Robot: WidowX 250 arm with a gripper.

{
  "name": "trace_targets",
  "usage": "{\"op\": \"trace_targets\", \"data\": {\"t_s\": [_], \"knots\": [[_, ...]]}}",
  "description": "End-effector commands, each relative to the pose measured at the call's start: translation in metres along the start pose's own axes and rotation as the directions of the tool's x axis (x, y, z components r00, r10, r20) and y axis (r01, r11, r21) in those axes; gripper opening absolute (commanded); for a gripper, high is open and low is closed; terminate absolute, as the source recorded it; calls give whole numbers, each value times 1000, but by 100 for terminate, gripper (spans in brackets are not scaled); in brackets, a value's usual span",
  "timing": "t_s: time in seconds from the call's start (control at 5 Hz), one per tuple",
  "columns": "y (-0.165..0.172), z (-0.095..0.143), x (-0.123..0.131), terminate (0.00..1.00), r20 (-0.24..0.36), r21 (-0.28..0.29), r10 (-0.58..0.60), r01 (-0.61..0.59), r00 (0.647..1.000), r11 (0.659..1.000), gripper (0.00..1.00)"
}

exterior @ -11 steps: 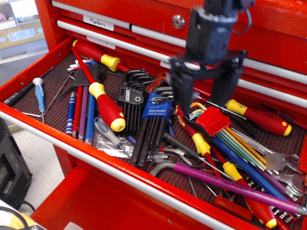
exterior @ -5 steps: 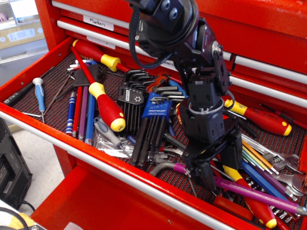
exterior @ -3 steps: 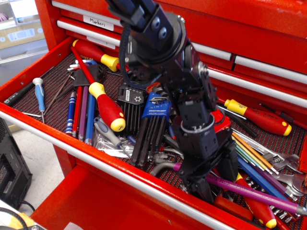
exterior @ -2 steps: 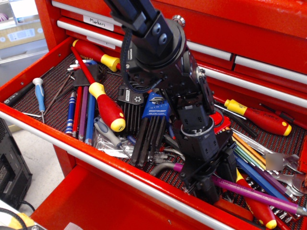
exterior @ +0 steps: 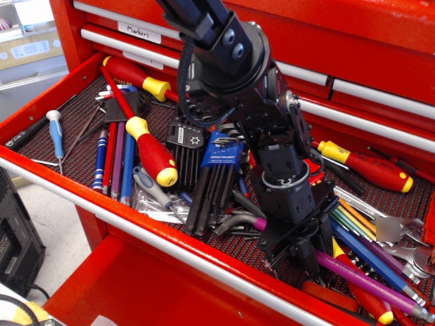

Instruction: Pick up violet Allen key

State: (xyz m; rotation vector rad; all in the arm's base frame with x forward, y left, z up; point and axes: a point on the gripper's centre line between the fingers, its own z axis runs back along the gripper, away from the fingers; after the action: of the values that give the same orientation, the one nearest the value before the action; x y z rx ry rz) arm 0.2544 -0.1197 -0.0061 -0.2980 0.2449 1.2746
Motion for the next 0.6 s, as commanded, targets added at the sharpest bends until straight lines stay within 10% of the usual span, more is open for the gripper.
{"op": "trace_targets", "data": {"t_s": [0.0,0.4], "knots": [[-25,63,-9,0,192,-5,29,-28,981,1000,0],[-26,155,-3,0,502,-1,56,-65,863,998,0]]}}
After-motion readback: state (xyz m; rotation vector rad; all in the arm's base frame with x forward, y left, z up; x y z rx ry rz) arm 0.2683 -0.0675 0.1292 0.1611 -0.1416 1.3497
